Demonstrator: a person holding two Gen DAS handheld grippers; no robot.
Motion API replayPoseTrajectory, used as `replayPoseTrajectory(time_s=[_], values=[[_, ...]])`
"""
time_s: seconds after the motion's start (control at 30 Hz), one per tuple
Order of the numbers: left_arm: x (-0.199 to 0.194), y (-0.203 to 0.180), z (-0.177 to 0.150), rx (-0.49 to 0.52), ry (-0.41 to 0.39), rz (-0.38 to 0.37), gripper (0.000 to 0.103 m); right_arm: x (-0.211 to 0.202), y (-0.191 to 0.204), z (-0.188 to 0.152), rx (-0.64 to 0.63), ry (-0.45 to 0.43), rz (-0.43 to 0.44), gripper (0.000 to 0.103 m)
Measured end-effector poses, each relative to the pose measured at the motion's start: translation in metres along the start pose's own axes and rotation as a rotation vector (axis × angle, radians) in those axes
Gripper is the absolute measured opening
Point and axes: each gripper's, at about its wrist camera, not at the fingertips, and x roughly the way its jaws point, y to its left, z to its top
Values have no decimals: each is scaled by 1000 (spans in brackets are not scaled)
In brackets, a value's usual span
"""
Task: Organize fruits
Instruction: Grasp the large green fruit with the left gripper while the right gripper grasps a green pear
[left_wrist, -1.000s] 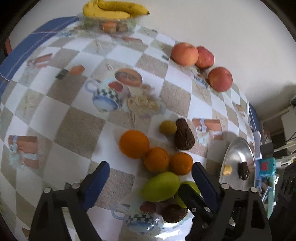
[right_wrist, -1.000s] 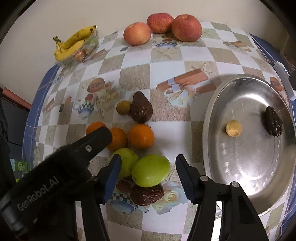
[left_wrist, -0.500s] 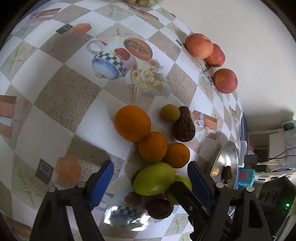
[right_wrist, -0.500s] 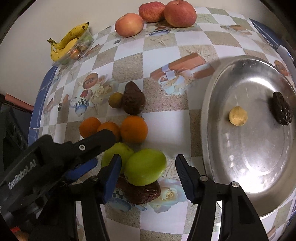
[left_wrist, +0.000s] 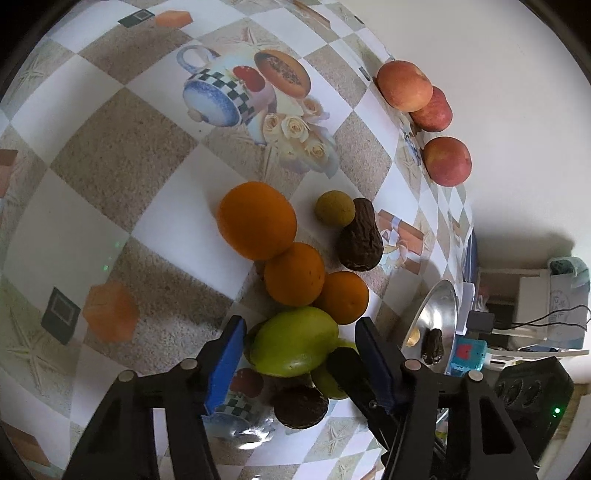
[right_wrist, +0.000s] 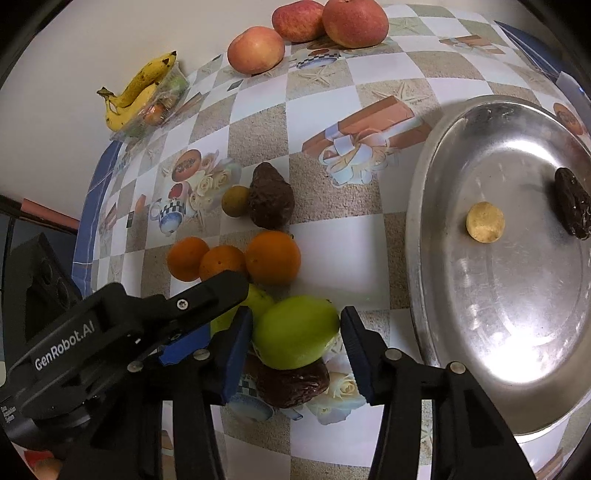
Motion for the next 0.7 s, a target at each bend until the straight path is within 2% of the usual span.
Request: replayPoseTrajectory(time_s=[0.2,0.37,0.47,0.5,0.7], values=[[0,0,1,-1,-4,5,64,-1,4,1,-23,-10,-47,51],[2,-8,-1,41,-9,42,64,-5,5,1,-69,-39,-174,50],[4,-13,-2,67,-18,71,61,-5,4,1,-73,-41,-180,51],[4,-13,-3,78,-21,85,52,-5,4,2,-73,-41,-181,51],[4,-12,-3,81,-23,83,51,-4,4,2,-77,-46,-183,51]])
